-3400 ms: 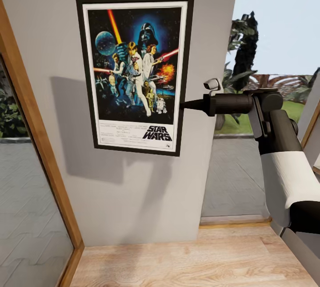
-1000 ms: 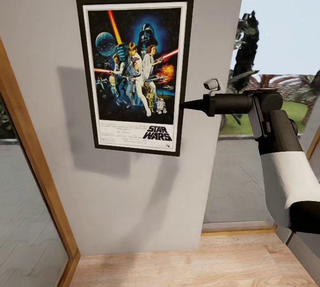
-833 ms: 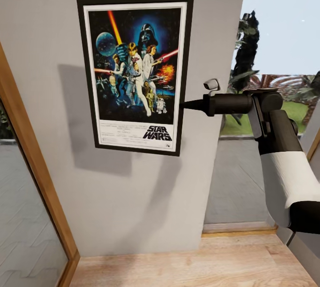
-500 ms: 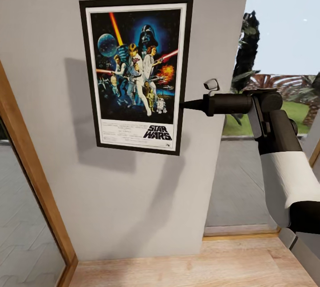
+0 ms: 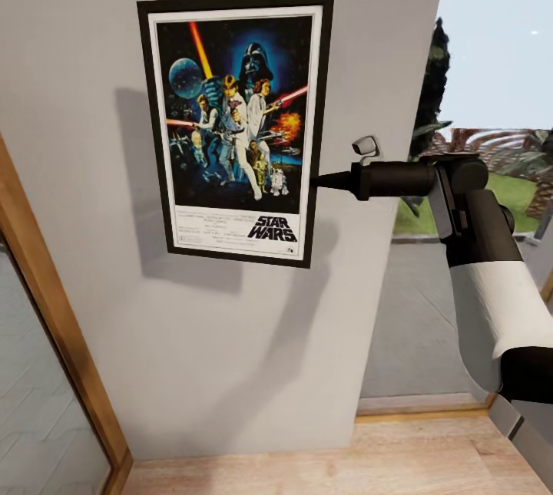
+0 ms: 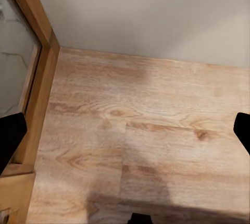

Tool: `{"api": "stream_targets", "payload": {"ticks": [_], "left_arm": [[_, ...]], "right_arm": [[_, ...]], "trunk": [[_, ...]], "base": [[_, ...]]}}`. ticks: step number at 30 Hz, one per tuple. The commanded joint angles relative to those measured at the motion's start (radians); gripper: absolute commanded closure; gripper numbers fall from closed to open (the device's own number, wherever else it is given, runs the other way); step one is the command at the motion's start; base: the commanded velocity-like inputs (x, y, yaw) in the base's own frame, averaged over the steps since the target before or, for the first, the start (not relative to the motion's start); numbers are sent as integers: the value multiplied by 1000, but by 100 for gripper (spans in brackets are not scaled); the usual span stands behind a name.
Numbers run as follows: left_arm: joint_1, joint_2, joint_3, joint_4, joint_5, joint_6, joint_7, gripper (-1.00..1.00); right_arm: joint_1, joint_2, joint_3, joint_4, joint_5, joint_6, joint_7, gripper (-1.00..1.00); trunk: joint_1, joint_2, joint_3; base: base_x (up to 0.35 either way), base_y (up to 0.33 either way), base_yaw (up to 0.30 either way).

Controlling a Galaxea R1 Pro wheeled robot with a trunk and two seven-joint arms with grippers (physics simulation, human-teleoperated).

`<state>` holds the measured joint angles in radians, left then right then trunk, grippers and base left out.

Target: Pick up the poster from the kitchen countertop and hang it on one of the wall nails in the kitchen.

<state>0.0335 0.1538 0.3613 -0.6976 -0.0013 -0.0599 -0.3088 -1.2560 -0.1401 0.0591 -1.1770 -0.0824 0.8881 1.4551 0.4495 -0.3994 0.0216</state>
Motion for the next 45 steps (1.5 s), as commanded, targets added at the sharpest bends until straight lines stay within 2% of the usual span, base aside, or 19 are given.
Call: {"api": "stream_targets", "payload": {"ticks": [1,8,18,28,45], "left_arm": [[0,0,5,0,0,-1,-6,-100],[0,0,18,0,0,-1,-6,-100],[0,0,19,0,0,-1,-6,-100],[0,0,19,0,0,-1,-6,-100],[0,0,19,0,0,-1,-6,-100]], "right_arm": [[0,-1,2,0,-8,14,1,100],[0,-1,2,0,-8,14,1,100],[0,-1,1,0,-8,15,1,100],[0,-2,1,0,-8,14,1,100],[0,-1,-1,0,-8,16,-1,100]], "trunk": [[0,-1,0],[0,-1,0],[0,-1,0],[0,-1,0],[0,-1,0]], "base": [[79,25,0],[21,6,0],[10,0,0],[171,0,0],[8,0,0]]}}
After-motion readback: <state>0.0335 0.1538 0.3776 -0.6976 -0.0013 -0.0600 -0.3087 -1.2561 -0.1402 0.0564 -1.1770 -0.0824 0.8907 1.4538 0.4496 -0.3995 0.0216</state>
